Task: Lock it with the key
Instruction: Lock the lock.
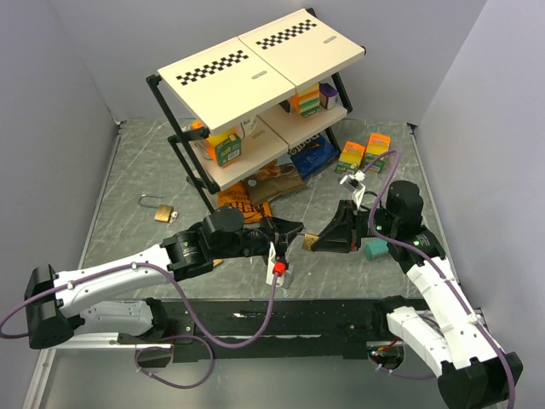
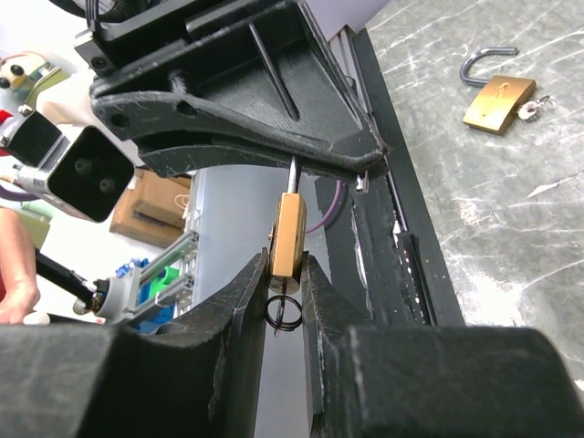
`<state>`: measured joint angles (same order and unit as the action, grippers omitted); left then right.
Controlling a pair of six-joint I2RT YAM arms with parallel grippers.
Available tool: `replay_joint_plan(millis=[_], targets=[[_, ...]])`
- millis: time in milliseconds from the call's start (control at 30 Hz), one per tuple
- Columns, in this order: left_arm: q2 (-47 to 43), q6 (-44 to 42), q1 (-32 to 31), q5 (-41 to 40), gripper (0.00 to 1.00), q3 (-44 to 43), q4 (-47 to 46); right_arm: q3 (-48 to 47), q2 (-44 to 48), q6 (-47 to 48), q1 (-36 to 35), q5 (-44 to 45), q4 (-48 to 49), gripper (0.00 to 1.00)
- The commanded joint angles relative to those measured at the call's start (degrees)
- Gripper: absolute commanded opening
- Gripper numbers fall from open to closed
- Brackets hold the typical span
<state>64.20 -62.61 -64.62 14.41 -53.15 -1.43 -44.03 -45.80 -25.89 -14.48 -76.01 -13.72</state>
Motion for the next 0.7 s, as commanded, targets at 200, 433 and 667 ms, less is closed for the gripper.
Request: replay_joint_plan(millis=[200, 433, 667], targets=[[-2.68, 1.79, -0.33, 0.7, 0.2, -2.05, 0.02, -2.82, 0.63, 1.19, -0.46, -0.46, 0.54, 0.0], [-3.65, 1.17, -0.33, 1.49, 0.24, -2.22, 1.26, -2.73, 1.15, 1.9, -0.46, 0.07, -0.26, 0.0], [-3.03, 1.87, -0.33, 1.49, 0.11, -2.84, 3.01, -3.25, 0.45, 1.63, -0.46, -0.72, 0.71, 0.0]])
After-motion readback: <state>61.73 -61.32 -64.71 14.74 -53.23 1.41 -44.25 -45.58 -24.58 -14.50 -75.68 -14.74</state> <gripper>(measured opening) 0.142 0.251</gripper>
